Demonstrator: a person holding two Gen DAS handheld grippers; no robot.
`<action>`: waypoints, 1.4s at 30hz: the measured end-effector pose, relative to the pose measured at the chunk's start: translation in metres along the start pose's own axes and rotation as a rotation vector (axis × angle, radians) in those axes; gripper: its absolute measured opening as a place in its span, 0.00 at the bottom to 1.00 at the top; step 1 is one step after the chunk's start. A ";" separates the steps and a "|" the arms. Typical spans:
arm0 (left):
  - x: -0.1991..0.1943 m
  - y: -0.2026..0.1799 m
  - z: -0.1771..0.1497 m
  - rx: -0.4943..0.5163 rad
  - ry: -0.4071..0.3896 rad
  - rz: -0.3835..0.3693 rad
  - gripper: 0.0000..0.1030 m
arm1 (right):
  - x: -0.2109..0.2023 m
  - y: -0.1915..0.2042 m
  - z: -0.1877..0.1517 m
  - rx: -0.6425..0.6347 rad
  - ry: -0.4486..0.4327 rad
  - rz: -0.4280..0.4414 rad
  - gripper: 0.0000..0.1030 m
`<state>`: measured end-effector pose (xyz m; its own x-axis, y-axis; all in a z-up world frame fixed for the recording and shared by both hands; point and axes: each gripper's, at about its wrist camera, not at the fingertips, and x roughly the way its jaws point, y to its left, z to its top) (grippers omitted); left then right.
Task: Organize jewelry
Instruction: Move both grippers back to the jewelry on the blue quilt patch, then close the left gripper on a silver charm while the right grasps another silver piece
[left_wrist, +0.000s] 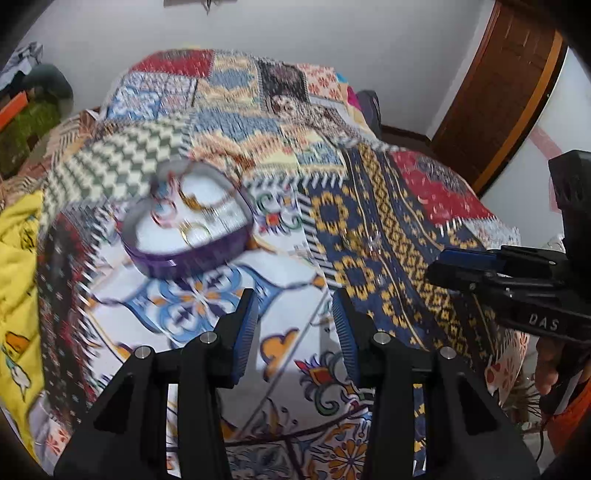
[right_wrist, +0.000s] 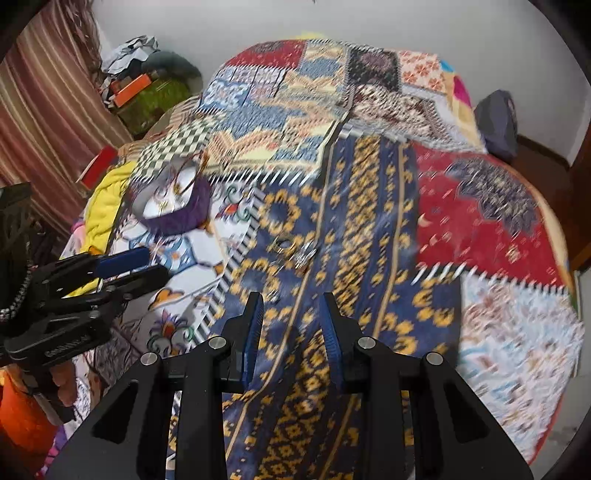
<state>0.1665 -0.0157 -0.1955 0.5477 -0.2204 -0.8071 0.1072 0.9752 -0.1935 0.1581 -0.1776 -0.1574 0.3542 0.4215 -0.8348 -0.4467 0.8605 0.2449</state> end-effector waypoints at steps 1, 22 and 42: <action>0.004 -0.002 -0.002 0.002 0.011 -0.002 0.40 | 0.003 0.002 -0.002 -0.002 0.004 0.005 0.27; 0.023 -0.013 -0.005 0.046 0.041 -0.021 0.40 | 0.050 0.015 -0.004 -0.060 0.049 0.010 0.09; 0.068 -0.060 0.025 0.098 0.130 -0.147 0.23 | -0.016 -0.040 0.012 0.071 -0.119 -0.043 0.09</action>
<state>0.2181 -0.0886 -0.2248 0.4096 -0.3547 -0.8405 0.2614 0.9283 -0.2644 0.1802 -0.2152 -0.1476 0.4684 0.4111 -0.7820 -0.3713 0.8948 0.2480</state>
